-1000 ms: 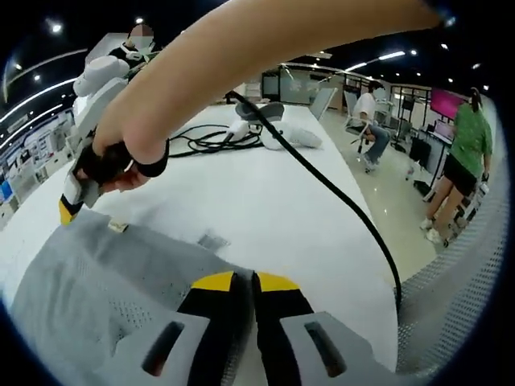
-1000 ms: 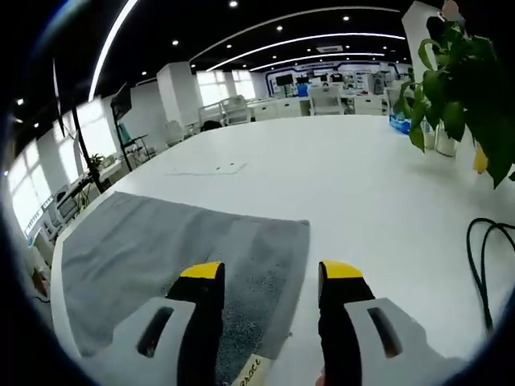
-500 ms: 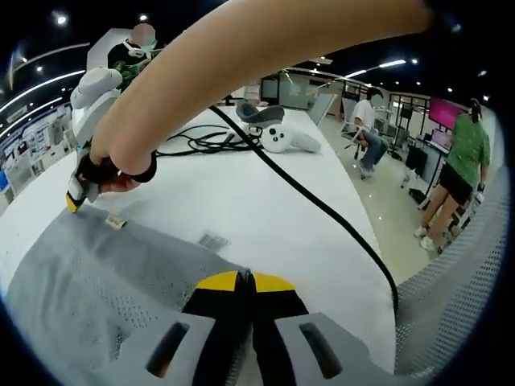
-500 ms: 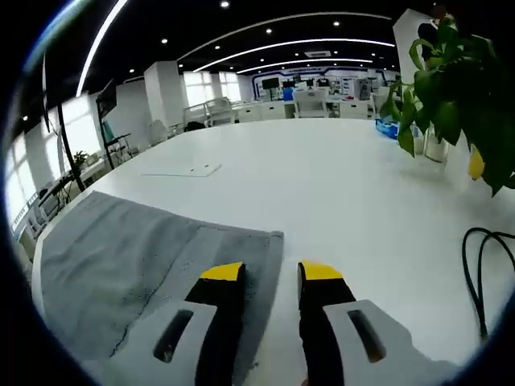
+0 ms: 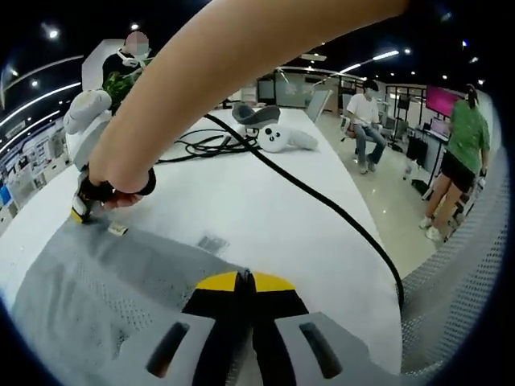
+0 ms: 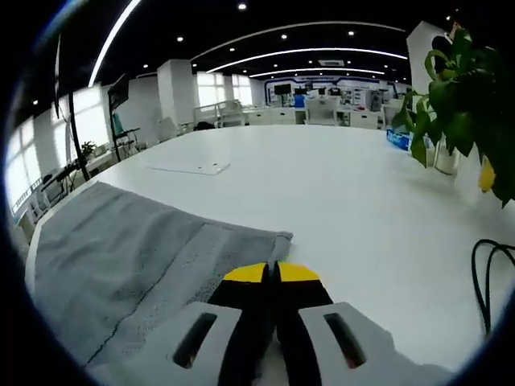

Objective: Fold the towel on the table until its edges align and the towel forms a compact rectangular stack.

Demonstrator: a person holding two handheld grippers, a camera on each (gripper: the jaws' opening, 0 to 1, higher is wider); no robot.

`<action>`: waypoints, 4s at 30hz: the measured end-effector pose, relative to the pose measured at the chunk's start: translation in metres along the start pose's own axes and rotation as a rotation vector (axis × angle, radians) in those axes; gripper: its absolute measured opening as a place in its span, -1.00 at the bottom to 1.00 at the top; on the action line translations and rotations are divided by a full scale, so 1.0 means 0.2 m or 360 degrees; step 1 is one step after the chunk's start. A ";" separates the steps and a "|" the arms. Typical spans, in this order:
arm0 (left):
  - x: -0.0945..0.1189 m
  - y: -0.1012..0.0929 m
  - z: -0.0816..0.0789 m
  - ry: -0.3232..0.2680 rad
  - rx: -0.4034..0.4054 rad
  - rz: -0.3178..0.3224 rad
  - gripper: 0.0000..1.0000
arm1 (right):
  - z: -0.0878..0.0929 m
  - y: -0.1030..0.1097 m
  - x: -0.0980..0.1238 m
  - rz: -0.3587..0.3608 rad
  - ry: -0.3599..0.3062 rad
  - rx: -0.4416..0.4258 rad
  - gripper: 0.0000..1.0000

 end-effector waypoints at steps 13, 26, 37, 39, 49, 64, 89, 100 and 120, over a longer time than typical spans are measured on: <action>-0.03 -0.01 -0.02 -0.0017 0.0285 -0.0060 -0.92 | -0.05 -0.04 0.07 0.0009 0.0010 -0.0130 -1.00; -0.01 -0.15 -0.14 -0.0127 0.0330 -0.0027 -0.92 | -0.06 -0.14 0.24 0.0085 0.0068 -0.0145 -1.00; -0.02 -0.21 -0.26 -0.0255 0.0403 0.0027 -0.92 | -0.08 -0.24 0.40 0.0185 0.0081 -0.0165 -1.00; -0.01 -0.22 -0.28 -0.0270 0.0390 0.0037 -0.92 | -0.10 -0.25 0.42 0.0197 0.0080 -0.0161 -1.00; 0.10 -0.19 -0.37 -0.0288 0.0283 0.0044 -0.92 | -0.17 -0.20 0.41 0.0211 0.0056 -0.0171 -1.00; 0.43 -0.05 -0.45 -0.0346 0.0276 -0.0047 -0.91 | -0.36 0.00 0.36 0.0193 -0.0040 -0.0249 -1.00; 1.09 0.15 -0.43 -0.0387 0.0285 -0.0349 -0.91 | -0.63 0.45 0.05 0.0001 -0.0151 -0.0260 -1.00; 1.31 0.23 -0.38 -0.0369 0.0313 -0.0541 -0.91 | -0.70 0.65 -0.12 -0.0112 -0.0147 -0.0234 -1.00; 1.75 0.31 -0.24 -0.0375 0.0426 -0.0998 -0.91 | -0.80 1.17 -0.40 -0.0446 -0.0114 -0.0152 -1.00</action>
Point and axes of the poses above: the point that each gripper's makers call its tool centre point, and the gripper's own axes: x roughly backward along the fingers, y roughly to its left, z roughly out of its underside, the point moved 7 cm from there along x, roughly backward along the fingers, and after that the axes turned 15 degrees about -y, right-handed, at the moved point
